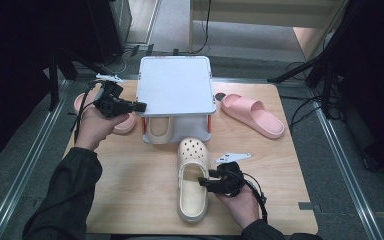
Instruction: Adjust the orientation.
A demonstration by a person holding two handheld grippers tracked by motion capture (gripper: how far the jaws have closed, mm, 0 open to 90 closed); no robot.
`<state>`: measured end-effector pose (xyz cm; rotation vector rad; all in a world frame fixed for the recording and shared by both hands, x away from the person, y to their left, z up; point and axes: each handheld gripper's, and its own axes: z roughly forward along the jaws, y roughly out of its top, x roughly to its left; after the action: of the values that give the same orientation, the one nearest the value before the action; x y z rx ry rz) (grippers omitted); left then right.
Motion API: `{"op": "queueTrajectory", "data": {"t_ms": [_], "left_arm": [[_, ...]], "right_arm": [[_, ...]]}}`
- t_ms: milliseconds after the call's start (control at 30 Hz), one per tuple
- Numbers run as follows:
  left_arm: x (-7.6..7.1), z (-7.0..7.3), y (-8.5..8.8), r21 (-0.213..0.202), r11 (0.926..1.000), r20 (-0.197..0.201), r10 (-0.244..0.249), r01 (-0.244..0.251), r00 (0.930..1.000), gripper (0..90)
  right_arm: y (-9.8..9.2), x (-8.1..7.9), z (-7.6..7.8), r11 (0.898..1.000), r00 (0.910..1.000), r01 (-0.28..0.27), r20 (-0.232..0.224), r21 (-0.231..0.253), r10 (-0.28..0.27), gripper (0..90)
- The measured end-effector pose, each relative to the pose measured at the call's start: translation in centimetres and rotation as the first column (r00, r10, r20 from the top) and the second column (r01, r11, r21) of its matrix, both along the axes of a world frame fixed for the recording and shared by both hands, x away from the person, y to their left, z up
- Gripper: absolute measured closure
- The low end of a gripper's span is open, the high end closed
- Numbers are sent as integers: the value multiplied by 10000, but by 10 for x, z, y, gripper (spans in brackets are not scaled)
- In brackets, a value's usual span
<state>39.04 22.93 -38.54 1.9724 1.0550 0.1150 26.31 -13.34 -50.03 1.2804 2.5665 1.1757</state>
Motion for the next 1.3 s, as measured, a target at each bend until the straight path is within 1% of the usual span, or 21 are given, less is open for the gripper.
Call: {"op": "queueTrajectory", "data": {"t_ms": [67,133,167,200,233,300,333,367,400,433,467,533,600,633,700,800,933,1167,1267,1300], "left_arm": [[-1,0,0,47,10000,18,-18,18,10000,882],[-2,1,0,129,9999,63,-8,7,10000,882],[-2,1,0,138,9999,70,-3,2,10000,882],[-2,1,0,120,9999,67,-10,9,10000,882],[-2,1,0,95,10000,66,-6,5,10000,882],[-2,0,0,98,10000,82,-1,0,10000,882],[-2,0,0,114,9999,100,-4,3,9999,882],[-2,0,0,110,9999,136,-10,8,9999,882],[-2,0,0,110,9999,136,-10,8,9999,883],[-2,0,0,90,10000,157,2,-3,9999,886],[-3,0,0,81,10000,177,17,-19,9998,886],[-3,0,0,73,10000,173,21,-22,9998,889],[-3,-1,0,58,10000,163,37,-38,9999,889],[-3,-1,0,50,10000,151,51,-52,9999,889],[-3,-1,1,26,10000,140,46,-46,9999,889],[-3,-1,1,30,10000,157,61,-61,9999,890],[-3,-1,0,40,10000,170,90,-91,9998,890],[-3,-1,0,23,9999,183,109,-110,9998,890],[-3,-1,0,59,9999,195,113,-114,9997,891],[-3,-1,0,59,9999,195,113,-114,9997,891]], "right_arm": [[0,0,1,10000,10000,51,-10,2,-51,548],[-2,0,2,9999,9999,127,27,38,-127,619],[-3,0,3,9998,9998,192,98,-4,-191,673],[-3,0,3,9998,9998,192,98,-4,-191,673],[-4,0,4,9997,9997,230,19,39,-230,693],[-6,2,4,9996,9996,280,26,68,-280,720],[-6,3,5,9996,9996,288,39,17,-288,731],[-7,4,7,9992,9992,387,137,-135,-386,755],[-7,4,7,9992,9992,387,137,-135,-386,755],[-8,7,8,9988,9988,488,-2,-28,-488,764],[-8,7,8,9988,9988,488,-2,-28,-488,764],[-12,13,12,9967,9973,688,-287,436,-676,775],[-13,15,17,9963,9971,725,-256,462,-714,782],[-13,16,19,9958,9966,759,-362,520,-741,785],[-15,17,24,9950,9967,757,-337,648,-736,789],[-17,17,32,9946,9971,755,-62,711,-752,791],[-20,21,42,9935,9962,841,160,769,-856,790],[-25,42,54,9911,9925,1103,450,741,-1138,788],[-23,56,53,9897,9922,1196,261,788,-1220,787],[-23,56,53,9897,9922,1196,261,788,-1220,787]]}}
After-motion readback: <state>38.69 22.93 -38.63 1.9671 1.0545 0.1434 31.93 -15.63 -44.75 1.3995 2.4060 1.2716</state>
